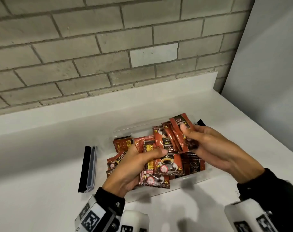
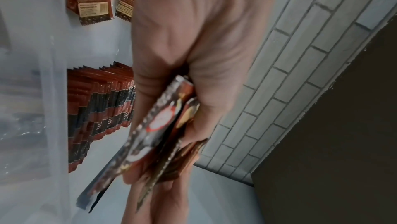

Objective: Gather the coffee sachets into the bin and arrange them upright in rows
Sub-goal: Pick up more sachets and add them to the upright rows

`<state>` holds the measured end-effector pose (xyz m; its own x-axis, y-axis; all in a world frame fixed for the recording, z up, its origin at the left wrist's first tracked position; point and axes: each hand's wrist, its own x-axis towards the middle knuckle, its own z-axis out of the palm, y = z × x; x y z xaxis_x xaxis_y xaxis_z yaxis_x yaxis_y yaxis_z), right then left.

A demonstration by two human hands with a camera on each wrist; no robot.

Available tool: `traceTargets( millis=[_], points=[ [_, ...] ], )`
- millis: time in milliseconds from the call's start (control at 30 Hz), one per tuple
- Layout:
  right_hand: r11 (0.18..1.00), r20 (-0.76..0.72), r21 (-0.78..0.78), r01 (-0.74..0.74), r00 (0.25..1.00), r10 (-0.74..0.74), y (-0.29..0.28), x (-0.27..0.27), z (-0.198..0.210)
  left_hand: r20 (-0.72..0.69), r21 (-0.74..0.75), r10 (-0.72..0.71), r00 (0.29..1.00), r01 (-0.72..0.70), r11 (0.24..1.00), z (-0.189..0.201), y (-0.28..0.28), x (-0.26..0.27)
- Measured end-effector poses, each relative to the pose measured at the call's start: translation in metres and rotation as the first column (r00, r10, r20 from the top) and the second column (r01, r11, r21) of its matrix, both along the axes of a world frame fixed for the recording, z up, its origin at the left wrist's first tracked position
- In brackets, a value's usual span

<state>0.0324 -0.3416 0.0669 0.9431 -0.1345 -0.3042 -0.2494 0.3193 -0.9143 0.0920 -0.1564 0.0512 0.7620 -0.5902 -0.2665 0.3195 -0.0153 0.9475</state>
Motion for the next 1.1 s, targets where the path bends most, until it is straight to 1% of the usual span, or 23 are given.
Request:
traceTargets(
  millis=[67,167,300,433,567,700,800,867,967,1100],
  points=[
    [0.997,-0.002,-0.074,-0.006,1.000,0.006,0.004,0.004,-0.001,0.003,0.006,-0.035,0.999,0.035,0.999,-0.002,-0.002,-0.001],
    [0.996,-0.006,-0.086,-0.009,1.000,0.009,0.006,0.005,-0.002,0.011,0.015,-0.043,0.999,0.043,0.999,-0.005,-0.001,0.001],
    [0.999,-0.046,-0.036,0.030,0.998,-0.032,-0.006,0.004,-0.002,0.012,-0.019,0.011,1.000,-0.011,1.000,-0.004,0.005,0.003],
    [0.999,-0.091,0.017,-0.037,0.995,0.038,-0.007,0.000,-0.006,0.011,-0.098,0.085,0.996,-0.084,0.992,-0.004,0.006,0.010],
    [0.998,-0.122,0.000,-0.069,0.990,0.068,0.003,-0.001,-0.015,-0.009,-0.130,0.180,0.984,-0.180,0.975,-0.007,-0.002,0.008],
    [0.997,-0.116,0.076,0.005,0.993,0.004,0.000,0.000,-0.018,-0.032,-0.139,0.197,0.980,-0.199,0.970,-0.011,-0.004,0.007],
    [0.989,-0.109,0.134,0.064,0.993,-0.050,-0.006,-0.001,-0.018,-0.094,-0.226,0.237,0.967,-0.252,0.941,-0.008,-0.003,0.010],
    [0.979,-0.108,0.195,0.063,0.993,-0.042,-0.004,-0.004,-0.020,-0.117,-0.279,0.261,0.958,-0.284,0.917,-0.005,-0.003,0.011],
    [0.969,-0.077,0.243,0.050,0.997,-0.032,0.007,-0.003,-0.023,-0.143,-0.294,0.235,0.961,-0.268,0.918,-0.007,-0.010,0.008],
    [0.957,-0.060,0.261,0.124,0.992,-0.112,0.007,0.006,-0.027,-0.150,-0.281,0.197,0.969,-0.233,0.931,-0.011,-0.018,0.003]
  ],
)
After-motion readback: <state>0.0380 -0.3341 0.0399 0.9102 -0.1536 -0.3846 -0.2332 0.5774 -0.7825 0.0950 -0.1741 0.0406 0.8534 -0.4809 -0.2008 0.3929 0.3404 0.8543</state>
